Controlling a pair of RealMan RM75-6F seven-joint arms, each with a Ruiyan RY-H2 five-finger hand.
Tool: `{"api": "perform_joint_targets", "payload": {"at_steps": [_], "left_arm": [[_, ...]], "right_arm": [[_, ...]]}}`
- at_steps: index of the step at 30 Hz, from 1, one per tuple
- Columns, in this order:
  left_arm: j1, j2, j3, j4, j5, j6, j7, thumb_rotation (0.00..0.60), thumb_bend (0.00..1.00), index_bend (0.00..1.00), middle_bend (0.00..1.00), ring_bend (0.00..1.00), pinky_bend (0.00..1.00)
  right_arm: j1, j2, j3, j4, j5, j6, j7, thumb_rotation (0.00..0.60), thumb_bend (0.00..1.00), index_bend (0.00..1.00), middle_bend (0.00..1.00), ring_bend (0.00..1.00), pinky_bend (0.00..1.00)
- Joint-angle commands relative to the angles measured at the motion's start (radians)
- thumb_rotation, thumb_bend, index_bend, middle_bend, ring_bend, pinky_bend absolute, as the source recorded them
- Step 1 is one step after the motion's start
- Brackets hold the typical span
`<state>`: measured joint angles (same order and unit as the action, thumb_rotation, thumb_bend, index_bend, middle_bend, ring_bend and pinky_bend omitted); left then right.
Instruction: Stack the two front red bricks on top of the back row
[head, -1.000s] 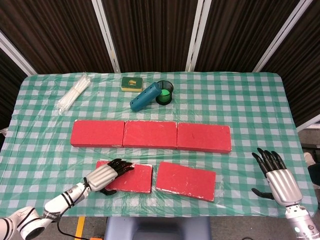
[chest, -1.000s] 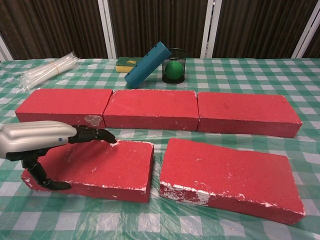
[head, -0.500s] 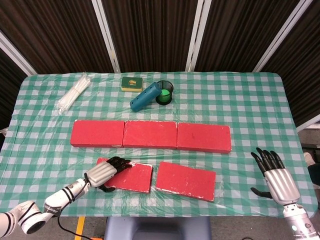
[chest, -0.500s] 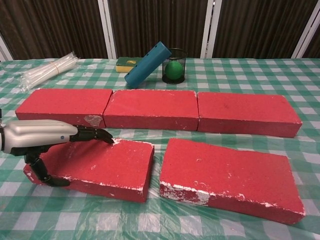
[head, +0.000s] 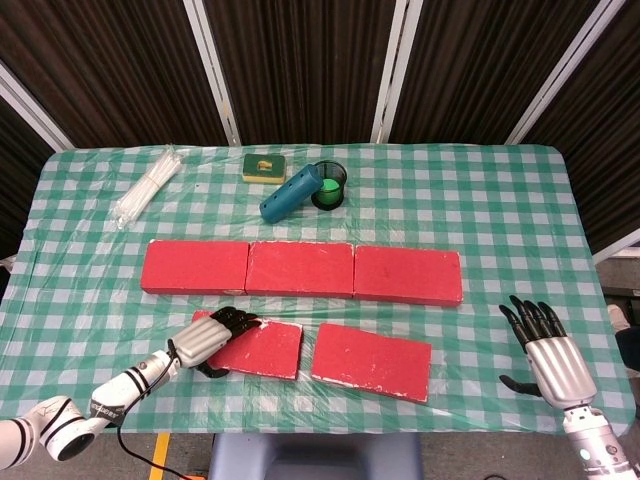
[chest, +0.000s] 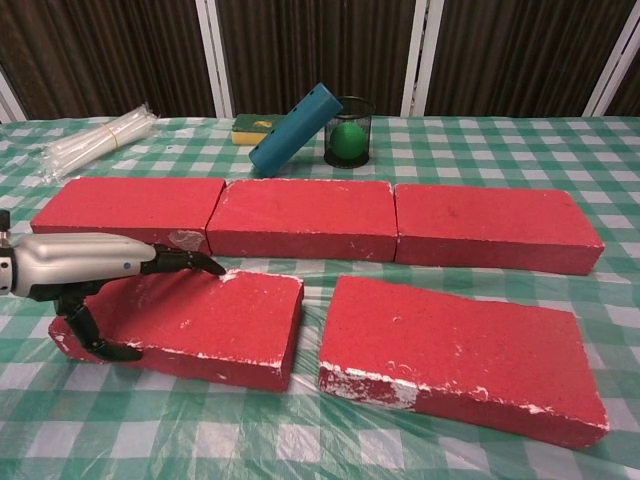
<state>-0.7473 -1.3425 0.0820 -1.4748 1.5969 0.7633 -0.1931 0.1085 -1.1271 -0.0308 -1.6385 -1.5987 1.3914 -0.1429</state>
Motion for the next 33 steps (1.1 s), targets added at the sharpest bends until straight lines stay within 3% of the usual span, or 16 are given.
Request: {"api": "perform_joint_targets", "payload": {"at_steps": [1,4,7,16,24,33], "left_arm": [[0.005,-0.006,0.0,0.007,-0.005,0.011,0.004,0.6,0.34,0.01,0.47,0.33,0.31],[0.015,-0.005,0.006,0.002,0.003,0.036,0.002,0.6,0.35,0.07,0.65,0.5,0.49],[0.031,0.003,0.012,-0.007,0.018,0.079,0.009,0.6,0.37,0.1,0.74,0.58,0.6],[0.077,0.098,0.014,-0.115,0.042,0.203,0.039,0.6,0.37,0.09,0.77,0.62,0.62],[0.063,0.149,-0.087,-0.193,-0.101,0.196,0.129,0.6,0.37,0.08,0.77,0.63,0.63],[-0.043,0.077,-0.235,-0.129,-0.33,0.08,0.216,0.6,0.37,0.08,0.78,0.64,0.64]], "right_arm": [[-0.001,0.002,0.0,0.0,0.001,0.002,0.004,0.6,0.17,0.0,0.0,0.0,0.0],[-0.001,0.004,0.0,0.0,0.001,0.002,0.007,0.6,0.17,0.0,0.0,0.0,0.0],[-0.001,0.004,-0.001,0.001,-0.001,0.003,0.009,0.6,0.17,0.0,0.0,0.0,0.0],[0.001,0.004,-0.004,-0.001,-0.005,-0.001,0.009,0.6,0.17,0.0,0.0,0.0,0.0],[0.008,0.007,-0.004,-0.002,-0.002,-0.014,0.015,0.6,0.17,0.0,0.0,0.0,0.0],[0.013,0.009,0.004,-0.002,0.018,-0.024,0.015,0.6,0.17,0.0,0.0,0.0,0.0]]}}
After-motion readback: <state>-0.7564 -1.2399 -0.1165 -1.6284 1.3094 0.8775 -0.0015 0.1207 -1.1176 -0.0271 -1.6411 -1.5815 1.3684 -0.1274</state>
